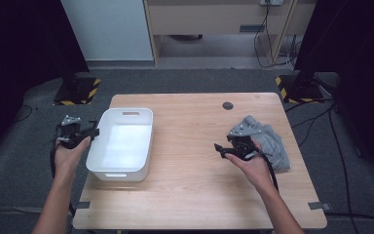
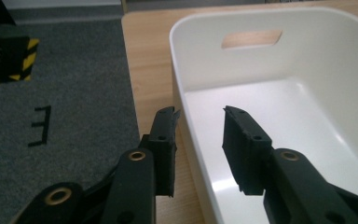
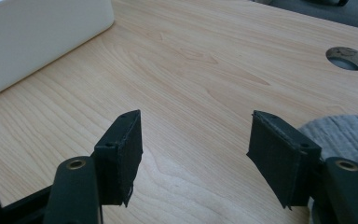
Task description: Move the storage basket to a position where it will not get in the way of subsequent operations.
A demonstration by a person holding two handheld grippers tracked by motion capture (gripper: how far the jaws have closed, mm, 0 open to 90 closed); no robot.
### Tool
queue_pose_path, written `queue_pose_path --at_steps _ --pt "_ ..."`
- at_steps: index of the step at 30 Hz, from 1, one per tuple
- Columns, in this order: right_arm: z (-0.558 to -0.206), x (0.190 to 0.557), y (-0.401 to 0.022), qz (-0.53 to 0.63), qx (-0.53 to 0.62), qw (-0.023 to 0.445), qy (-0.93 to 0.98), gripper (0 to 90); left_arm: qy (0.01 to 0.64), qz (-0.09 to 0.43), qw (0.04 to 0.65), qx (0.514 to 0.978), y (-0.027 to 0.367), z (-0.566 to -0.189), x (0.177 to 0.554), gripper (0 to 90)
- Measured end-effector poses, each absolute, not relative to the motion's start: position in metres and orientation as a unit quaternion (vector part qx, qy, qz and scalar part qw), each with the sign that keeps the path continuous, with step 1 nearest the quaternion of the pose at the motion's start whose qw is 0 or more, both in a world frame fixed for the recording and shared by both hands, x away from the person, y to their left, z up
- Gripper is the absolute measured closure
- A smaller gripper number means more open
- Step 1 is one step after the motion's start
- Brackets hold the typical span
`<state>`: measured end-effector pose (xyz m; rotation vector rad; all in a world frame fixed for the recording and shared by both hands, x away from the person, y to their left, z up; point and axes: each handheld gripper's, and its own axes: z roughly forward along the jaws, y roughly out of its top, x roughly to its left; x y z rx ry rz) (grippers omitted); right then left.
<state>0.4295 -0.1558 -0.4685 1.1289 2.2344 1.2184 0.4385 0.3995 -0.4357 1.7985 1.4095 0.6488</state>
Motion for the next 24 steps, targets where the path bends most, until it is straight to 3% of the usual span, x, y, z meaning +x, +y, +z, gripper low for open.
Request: queue_pose_path --at_steps 11,24 --pt "-0.471 0.429 -0.109 0.443 0.354 0.158 0.808 51.4 0.505 0.268 0.399 0.717 0.357 -0.412 0.413 53.3" --pt "-0.472 0.43 -0.036 0.468 0.309 0.127 0.818 55.2 0.479 0.256 0.395 0.741 0.327 -0.419 0.393 51.7"
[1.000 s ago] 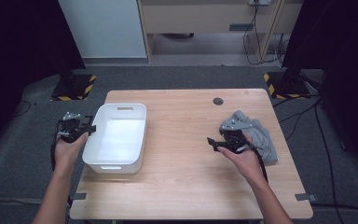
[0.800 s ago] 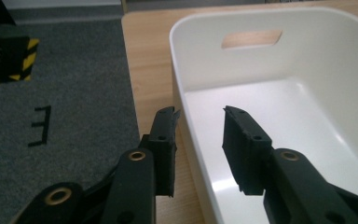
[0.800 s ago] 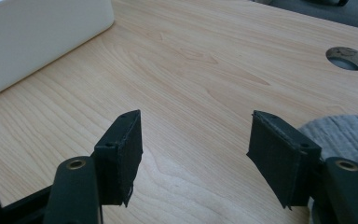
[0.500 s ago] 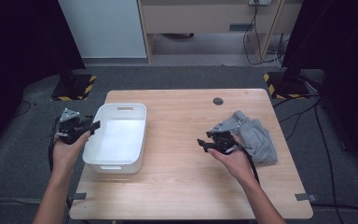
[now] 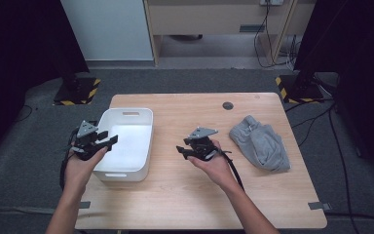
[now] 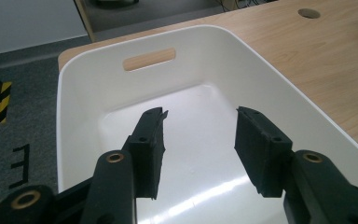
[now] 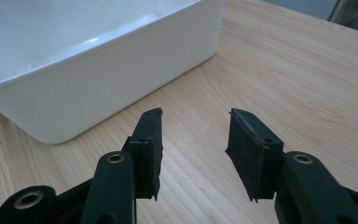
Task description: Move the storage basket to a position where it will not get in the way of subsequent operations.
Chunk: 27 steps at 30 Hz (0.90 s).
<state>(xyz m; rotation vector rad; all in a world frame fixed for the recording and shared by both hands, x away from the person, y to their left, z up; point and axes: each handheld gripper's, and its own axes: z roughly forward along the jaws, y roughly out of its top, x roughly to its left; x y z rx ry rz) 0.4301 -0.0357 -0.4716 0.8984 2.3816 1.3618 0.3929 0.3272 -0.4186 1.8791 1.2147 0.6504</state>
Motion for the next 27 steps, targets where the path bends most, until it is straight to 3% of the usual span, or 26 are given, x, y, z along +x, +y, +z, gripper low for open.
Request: queue_pose_path --at_steps 10,27 --pt "-0.478 0.427 -0.022 0.465 0.302 0.12 0.823 55.8 0.458 0.233 0.4 0.758 0.298 -0.419 0.384 51.1" --pt "-0.478 0.428 -0.046 0.454 0.317 0.132 0.822 57.0 0.468 0.196 0.372 0.777 0.242 -0.421 0.425 51.4"
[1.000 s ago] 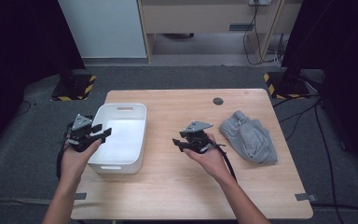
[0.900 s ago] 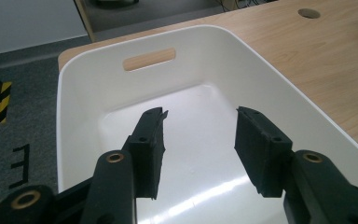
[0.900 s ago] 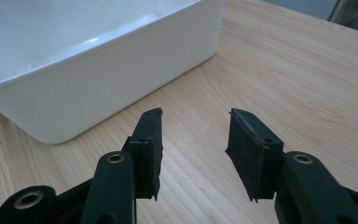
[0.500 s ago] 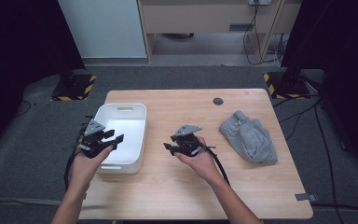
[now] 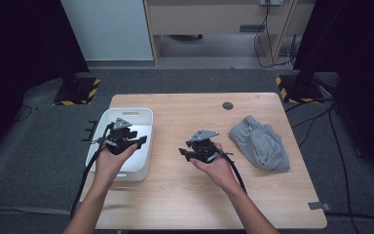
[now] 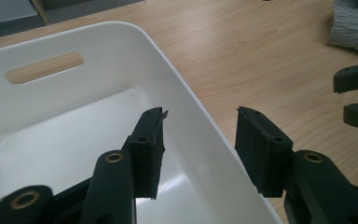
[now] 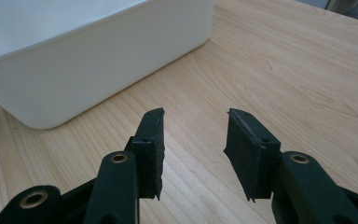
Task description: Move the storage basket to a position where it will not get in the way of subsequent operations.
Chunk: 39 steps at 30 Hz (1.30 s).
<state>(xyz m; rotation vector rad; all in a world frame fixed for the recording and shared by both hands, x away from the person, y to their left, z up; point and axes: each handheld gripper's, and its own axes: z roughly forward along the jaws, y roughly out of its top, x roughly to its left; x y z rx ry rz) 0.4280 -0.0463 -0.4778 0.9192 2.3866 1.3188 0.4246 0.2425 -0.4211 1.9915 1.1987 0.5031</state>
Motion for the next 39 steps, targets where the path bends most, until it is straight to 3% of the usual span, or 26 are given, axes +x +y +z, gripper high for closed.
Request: queue_pose_path --at_steps 12,23,39 --pt "-0.48 0.428 -0.056 0.454 0.327 0.131 0.818 56.9 0.479 0.183 0.344 0.787 0.224 -0.432 0.449 51.6" --pt "-0.479 0.428 -0.059 0.452 0.326 0.133 0.819 56.8 0.474 0.171 0.336 0.796 0.221 -0.441 0.455 69.6" --pt "-0.479 0.428 -0.064 0.45 0.329 0.135 0.819 56.1 0.471 0.176 0.326 0.801 0.239 -0.44 0.461 70.8"
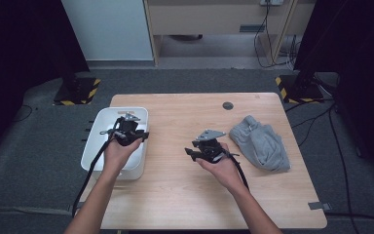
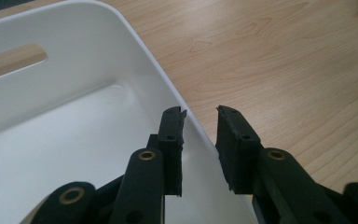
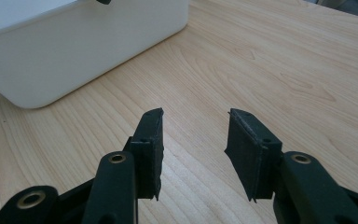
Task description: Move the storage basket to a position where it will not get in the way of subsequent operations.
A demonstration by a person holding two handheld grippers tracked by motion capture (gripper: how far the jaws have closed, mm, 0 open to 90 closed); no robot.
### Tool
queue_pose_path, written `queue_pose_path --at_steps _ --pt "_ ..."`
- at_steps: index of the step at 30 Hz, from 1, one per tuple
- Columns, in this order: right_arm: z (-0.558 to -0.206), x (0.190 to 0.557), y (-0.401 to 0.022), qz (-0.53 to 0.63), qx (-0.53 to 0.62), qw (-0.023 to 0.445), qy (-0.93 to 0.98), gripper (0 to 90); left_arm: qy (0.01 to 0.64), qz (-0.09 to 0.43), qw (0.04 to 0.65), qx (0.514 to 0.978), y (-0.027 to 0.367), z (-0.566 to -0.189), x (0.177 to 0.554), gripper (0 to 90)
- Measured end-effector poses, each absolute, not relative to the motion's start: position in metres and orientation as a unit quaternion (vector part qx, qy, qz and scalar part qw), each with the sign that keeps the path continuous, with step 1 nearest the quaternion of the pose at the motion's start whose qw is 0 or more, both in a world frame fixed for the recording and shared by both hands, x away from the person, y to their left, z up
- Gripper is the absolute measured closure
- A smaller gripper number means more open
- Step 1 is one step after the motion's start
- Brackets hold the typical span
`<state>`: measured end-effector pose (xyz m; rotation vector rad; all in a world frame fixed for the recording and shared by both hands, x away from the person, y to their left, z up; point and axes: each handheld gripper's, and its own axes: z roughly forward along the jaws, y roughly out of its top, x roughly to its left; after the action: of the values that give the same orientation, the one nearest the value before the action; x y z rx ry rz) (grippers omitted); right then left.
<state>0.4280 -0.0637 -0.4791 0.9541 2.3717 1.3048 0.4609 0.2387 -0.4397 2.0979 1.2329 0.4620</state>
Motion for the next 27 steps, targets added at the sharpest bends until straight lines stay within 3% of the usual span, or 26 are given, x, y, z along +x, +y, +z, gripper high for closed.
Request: queue_pose_path --at_steps 27 --pt "-0.479 0.429 -0.074 0.448 0.337 0.14 0.816 54.8 0.491 0.166 0.344 0.783 0.25 -0.45 0.465 70.2"
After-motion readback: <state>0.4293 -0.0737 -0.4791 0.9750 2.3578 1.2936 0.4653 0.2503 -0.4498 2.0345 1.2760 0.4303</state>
